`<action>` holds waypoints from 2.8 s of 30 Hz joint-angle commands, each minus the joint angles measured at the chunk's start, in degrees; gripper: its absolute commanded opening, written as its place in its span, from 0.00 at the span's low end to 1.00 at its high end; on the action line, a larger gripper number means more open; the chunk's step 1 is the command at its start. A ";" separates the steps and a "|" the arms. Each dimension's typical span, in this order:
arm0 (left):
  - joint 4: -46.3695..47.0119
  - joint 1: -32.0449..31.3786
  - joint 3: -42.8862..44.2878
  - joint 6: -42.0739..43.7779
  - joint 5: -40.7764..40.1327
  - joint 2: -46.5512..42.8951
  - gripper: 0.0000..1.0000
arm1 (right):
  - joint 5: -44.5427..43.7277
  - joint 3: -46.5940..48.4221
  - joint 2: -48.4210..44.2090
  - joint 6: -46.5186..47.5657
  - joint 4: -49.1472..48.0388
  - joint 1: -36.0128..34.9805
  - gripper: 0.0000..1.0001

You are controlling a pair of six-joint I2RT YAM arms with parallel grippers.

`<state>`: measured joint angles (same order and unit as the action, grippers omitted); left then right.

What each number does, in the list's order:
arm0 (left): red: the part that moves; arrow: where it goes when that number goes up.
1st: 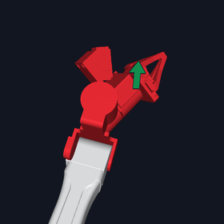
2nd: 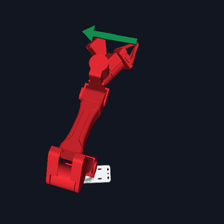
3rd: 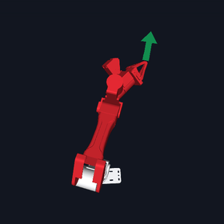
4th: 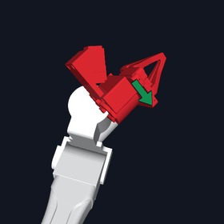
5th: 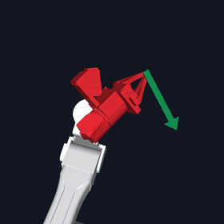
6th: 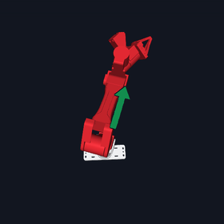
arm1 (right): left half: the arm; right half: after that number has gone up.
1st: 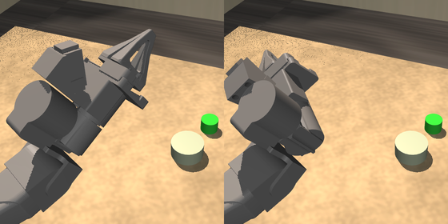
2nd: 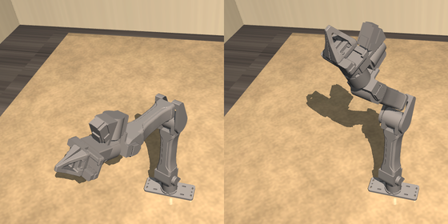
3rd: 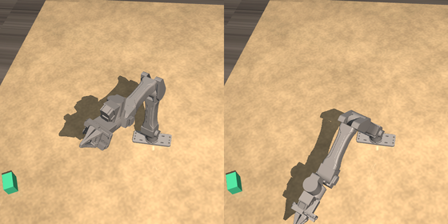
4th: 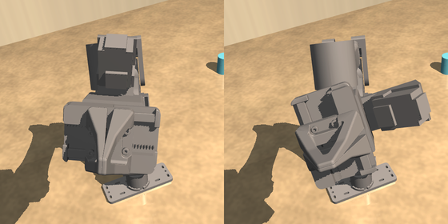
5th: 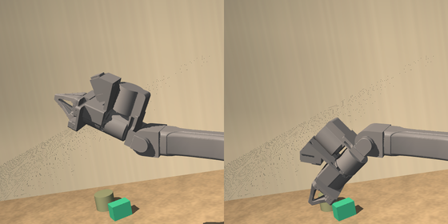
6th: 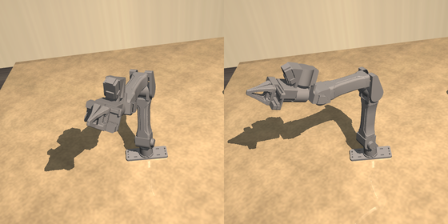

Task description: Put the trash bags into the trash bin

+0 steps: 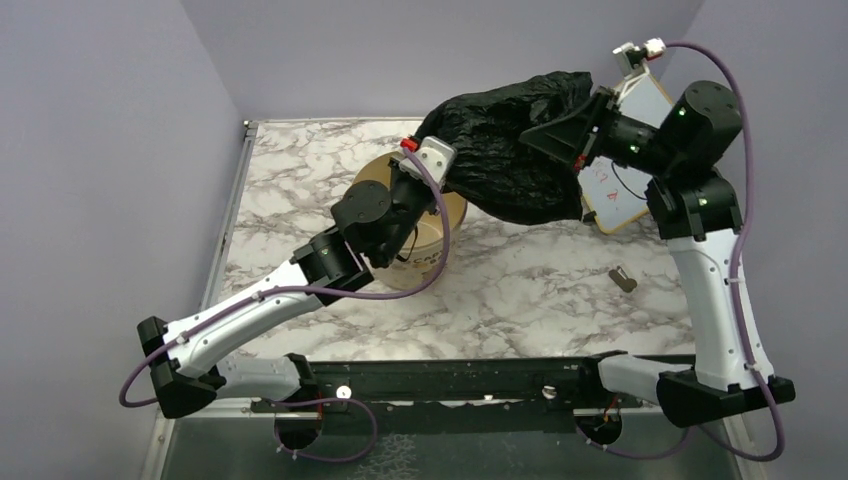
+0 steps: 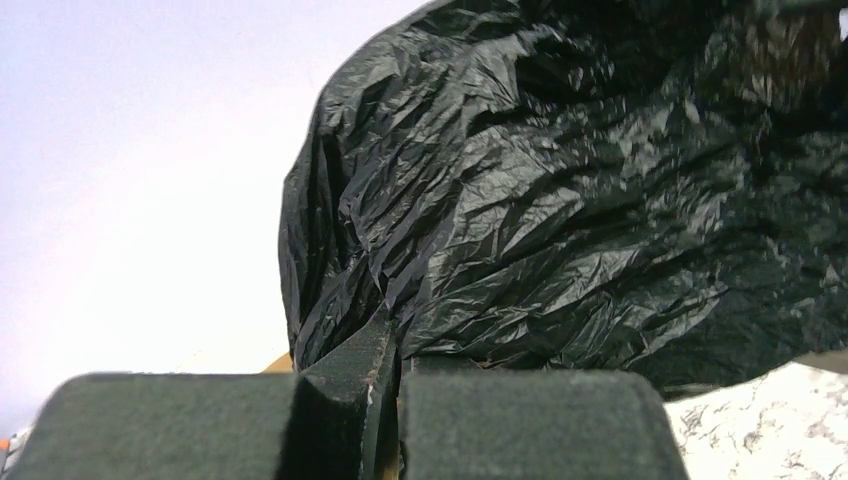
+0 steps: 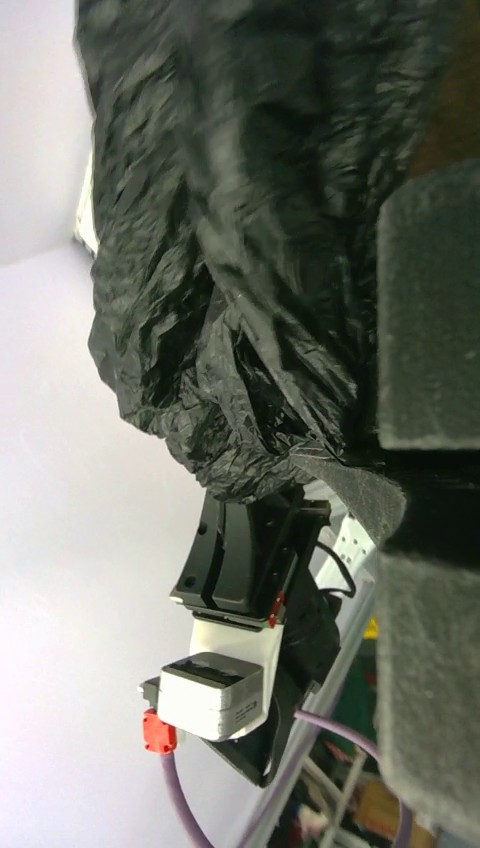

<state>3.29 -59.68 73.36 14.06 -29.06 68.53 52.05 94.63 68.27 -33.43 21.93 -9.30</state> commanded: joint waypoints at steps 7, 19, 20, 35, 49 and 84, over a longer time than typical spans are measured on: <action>-2.77 1.50 -11.44 -9.91 -8.49 -12.88 0.00 | -15.74 12.46 13.55 6.19 7.41 -18.36 0.01; -7.14 4.39 -22.63 -22.57 -16.92 -16.79 0.00 | -15.21 20.82 19.89 6.98 8.90 -23.00 0.01; -8.81 4.55 -22.91 -24.35 -19.37 -16.73 0.00 | -15.49 21.71 20.32 6.93 8.95 -23.55 0.01; -19.29 9.49 -18.57 -29.85 -13.29 -19.43 0.82 | -22.73 34.47 31.20 8.65 13.51 -31.33 0.01; -36.63 9.49 -10.21 -18.02 3.26 -23.28 0.99 | -21.40 39.79 39.70 9.54 15.27 -36.57 0.01; -42.07 28.34 -14.06 -40.30 -9.51 -18.32 0.99 | -21.17 48.03 45.27 1.69 0.66 -44.71 0.01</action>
<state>-41.43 -34.35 59.92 -26.94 -46.09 49.06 26.81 142.45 112.18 -26.46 29.82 -53.93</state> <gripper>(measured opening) 0.987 0.014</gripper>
